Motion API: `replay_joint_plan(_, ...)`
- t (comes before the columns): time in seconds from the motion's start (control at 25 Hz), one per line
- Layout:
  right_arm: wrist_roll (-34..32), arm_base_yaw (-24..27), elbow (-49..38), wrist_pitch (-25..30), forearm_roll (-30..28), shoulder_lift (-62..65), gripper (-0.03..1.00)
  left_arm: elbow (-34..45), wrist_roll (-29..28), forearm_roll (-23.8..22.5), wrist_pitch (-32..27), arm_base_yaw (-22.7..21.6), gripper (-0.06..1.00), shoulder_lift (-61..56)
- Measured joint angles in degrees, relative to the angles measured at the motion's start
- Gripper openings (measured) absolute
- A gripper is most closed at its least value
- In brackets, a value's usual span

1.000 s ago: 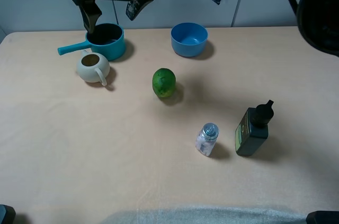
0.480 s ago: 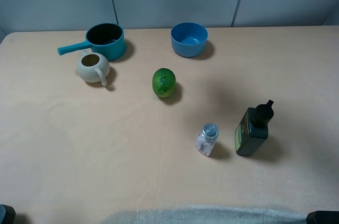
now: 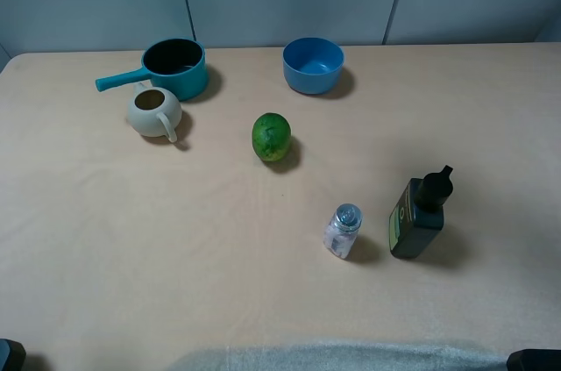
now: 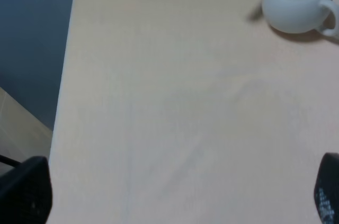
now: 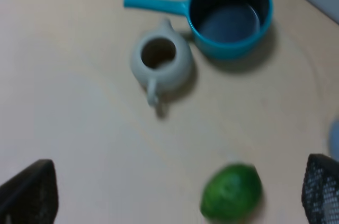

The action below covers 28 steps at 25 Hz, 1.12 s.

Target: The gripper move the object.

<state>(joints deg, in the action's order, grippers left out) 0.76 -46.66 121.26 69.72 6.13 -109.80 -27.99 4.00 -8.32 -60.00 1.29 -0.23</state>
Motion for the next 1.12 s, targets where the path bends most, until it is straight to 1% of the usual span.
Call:
replay_joint_plan(0.24, 0.00, 0.00, -10.41, 0.10, -2.73, 8.81, 0.69, 0.00, 0.00, 0.00, 0.00, 0.00, 0.99, 0.00)
replay_joint_plan(0.68, 0.00, 0.00, -27.86, 0.14, -4.19, 26.26, 0.69, 0.00, 0.00, 0.00, 0.00, 0.00, 0.99, 0.00)
replay_joint_plan(1.12, 0.02, 0.00, -48.75, 0.14, -5.74, 47.65, 0.69, 0.00, 0.00, 0.00, 0.00, 0.00, 0.99, 0.00)
